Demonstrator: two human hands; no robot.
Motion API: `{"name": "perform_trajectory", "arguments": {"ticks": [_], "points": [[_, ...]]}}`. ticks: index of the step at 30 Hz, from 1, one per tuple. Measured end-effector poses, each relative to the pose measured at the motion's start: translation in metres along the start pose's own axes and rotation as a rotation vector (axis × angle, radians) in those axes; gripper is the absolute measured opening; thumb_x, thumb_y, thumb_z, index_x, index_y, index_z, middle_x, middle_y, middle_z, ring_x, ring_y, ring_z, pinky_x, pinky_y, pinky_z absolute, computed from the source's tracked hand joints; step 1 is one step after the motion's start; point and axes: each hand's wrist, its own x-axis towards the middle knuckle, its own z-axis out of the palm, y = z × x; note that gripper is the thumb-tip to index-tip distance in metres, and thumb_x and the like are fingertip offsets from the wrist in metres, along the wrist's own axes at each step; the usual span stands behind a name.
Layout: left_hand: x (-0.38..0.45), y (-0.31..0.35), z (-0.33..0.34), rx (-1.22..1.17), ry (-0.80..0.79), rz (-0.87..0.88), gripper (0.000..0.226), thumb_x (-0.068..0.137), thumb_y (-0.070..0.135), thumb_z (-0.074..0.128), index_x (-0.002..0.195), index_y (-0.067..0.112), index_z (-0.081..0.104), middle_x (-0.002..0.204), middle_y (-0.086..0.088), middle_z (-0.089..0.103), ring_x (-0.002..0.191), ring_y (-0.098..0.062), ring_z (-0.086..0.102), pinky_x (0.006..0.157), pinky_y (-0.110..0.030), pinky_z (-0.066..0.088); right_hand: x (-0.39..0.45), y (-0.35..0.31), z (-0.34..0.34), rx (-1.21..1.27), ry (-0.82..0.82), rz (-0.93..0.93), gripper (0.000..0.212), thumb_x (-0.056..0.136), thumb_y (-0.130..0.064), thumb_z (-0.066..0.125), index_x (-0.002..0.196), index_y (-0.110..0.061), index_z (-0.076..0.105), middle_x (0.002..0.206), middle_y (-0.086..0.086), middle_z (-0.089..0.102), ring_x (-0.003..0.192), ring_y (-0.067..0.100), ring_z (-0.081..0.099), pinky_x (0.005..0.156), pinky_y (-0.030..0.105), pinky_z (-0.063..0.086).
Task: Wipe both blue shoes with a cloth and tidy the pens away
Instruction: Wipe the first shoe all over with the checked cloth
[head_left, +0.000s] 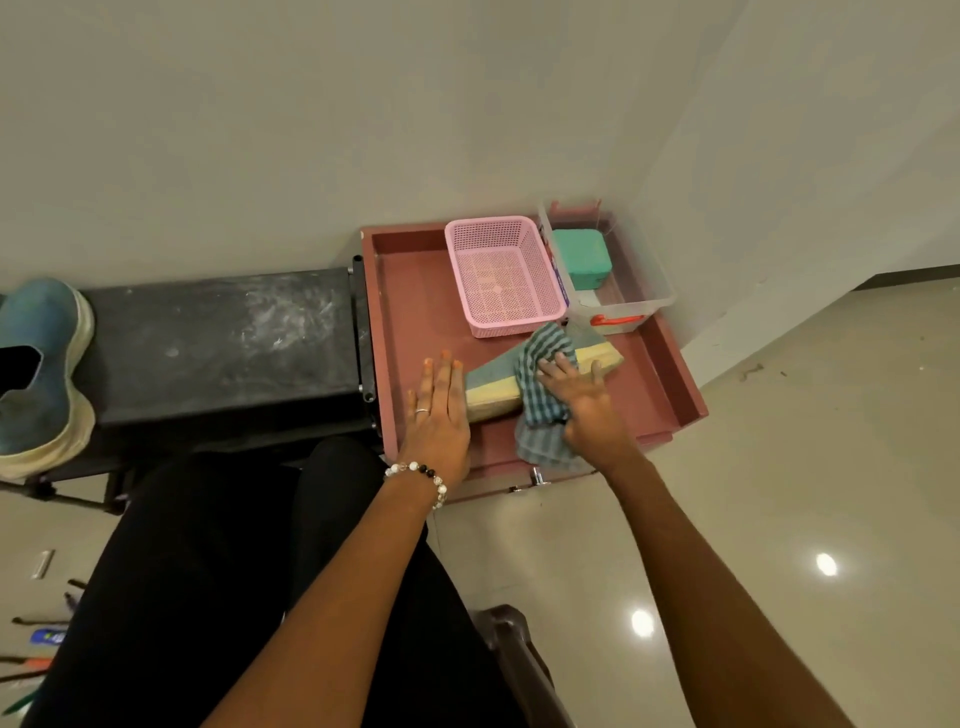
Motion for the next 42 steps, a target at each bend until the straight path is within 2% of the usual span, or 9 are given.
{"name": "perform_trajectory", "arguments": {"ticks": [5, 12, 16, 19, 23, 26, 30, 36, 42], "points": [[0.0, 0.0, -0.007, -0.011, -0.094, 0.007, 0.101, 0.081, 0.006, 0.06, 0.149, 0.002, -0.015, 0.155, -0.015, -0.027, 0.142, -0.038, -0.025, 0.117, -0.052, 0.0, 0.001, -0.07, 0.022, 0.2, 0.109, 0.218, 0.07, 0.064, 0.002, 0.04, 0.133, 0.006, 0.047, 0.143, 0.024, 0.041, 0.14, 0.039, 0.022, 0.118, 0.048, 0.012], [-0.003, -0.001, -0.014, 0.0, -0.104, 0.062, 0.098, 0.081, 0.0, 0.058, 0.149, 0.001, -0.013, 0.154, -0.016, -0.029, 0.142, -0.036, -0.027, 0.118, -0.052, -0.001, -0.007, -0.038, 0.013, 0.102, 0.006, -0.152, 0.071, 0.057, 0.016, 0.046, 0.127, 0.005, 0.053, 0.134, 0.021, 0.052, 0.131, 0.038, 0.04, 0.114, 0.055, 0.013], [-0.002, 0.001, -0.012, 0.032, -0.068, 0.05, 0.097, 0.081, 0.0, 0.056, 0.149, 0.0, -0.014, 0.155, -0.017, -0.027, 0.143, -0.036, -0.023, 0.118, -0.052, 0.008, -0.007, 0.001, 0.011, -0.052, 0.085, -0.043, 0.07, 0.051, 0.01, 0.051, 0.121, 0.008, 0.057, 0.128, 0.025, 0.056, 0.121, 0.049, 0.047, 0.116, 0.048, 0.006], [0.0, 0.001, -0.013, 0.017, -0.101, 0.036, 0.102, 0.08, 0.003, 0.061, 0.148, -0.001, -0.015, 0.155, -0.017, -0.027, 0.142, -0.037, -0.024, 0.118, -0.052, 0.002, -0.002, -0.044, 0.024, 0.022, 0.182, 0.188, 0.067, 0.066, 0.006, 0.058, 0.132, 0.005, 0.048, 0.142, 0.022, 0.042, 0.137, 0.044, 0.027, 0.117, 0.037, -0.002], [0.0, -0.005, -0.011, -0.059, -0.125, 0.033, 0.094, 0.084, -0.002, 0.055, 0.151, 0.004, -0.011, 0.154, -0.014, -0.03, 0.14, -0.036, -0.03, 0.115, -0.05, -0.006, -0.017, -0.086, 0.03, 0.267, 0.104, 0.015, 0.067, 0.067, 0.013, 0.045, 0.133, 0.004, 0.047, 0.144, 0.02, 0.04, 0.139, 0.033, 0.016, 0.116, 0.049, 0.011], [-0.001, -0.004, -0.009, 0.027, -0.105, 0.066, 0.096, 0.081, 0.0, 0.056, 0.149, -0.002, -0.011, 0.153, -0.019, -0.03, 0.141, -0.038, -0.028, 0.118, -0.053, 0.001, -0.016, -0.041, 0.022, 0.085, 0.076, -0.151, 0.073, 0.057, 0.014, 0.048, 0.129, 0.003, 0.053, 0.137, 0.018, 0.05, 0.134, 0.035, 0.032, 0.112, 0.056, 0.01], [-0.001, 0.002, -0.013, 0.071, -0.092, 0.051, 0.101, 0.082, 0.008, 0.06, 0.147, -0.003, -0.016, 0.153, -0.021, -0.028, 0.142, -0.039, -0.023, 0.119, -0.052, 0.005, -0.01, -0.006, 0.012, -0.119, 0.106, -0.041, 0.073, 0.047, 0.011, 0.054, 0.12, 0.008, 0.058, 0.129, 0.023, 0.056, 0.124, 0.047, 0.046, 0.103, 0.064, 0.012], [0.001, -0.004, -0.01, 0.005, -0.112, 0.012, 0.097, 0.086, 0.004, 0.057, 0.15, 0.004, -0.014, 0.153, -0.016, -0.032, 0.14, -0.036, -0.029, 0.114, -0.046, -0.009, -0.006, -0.086, 0.037, 0.253, 0.085, 0.091, 0.072, 0.065, 0.011, 0.044, 0.137, 0.002, 0.045, 0.148, 0.018, 0.035, 0.143, 0.037, 0.014, 0.116, 0.037, 0.002], [-0.001, -0.004, -0.005, 0.076, -0.034, 0.064, 0.101, 0.082, 0.003, 0.059, 0.147, -0.001, -0.018, 0.153, -0.019, -0.029, 0.143, -0.035, -0.023, 0.118, -0.05, 0.004, -0.016, -0.013, 0.018, 0.032, 0.087, -0.084, 0.07, 0.06, 0.006, 0.042, 0.128, 0.001, 0.054, 0.134, 0.016, 0.053, 0.131, 0.035, 0.04, 0.107, 0.066, 0.022]]}}
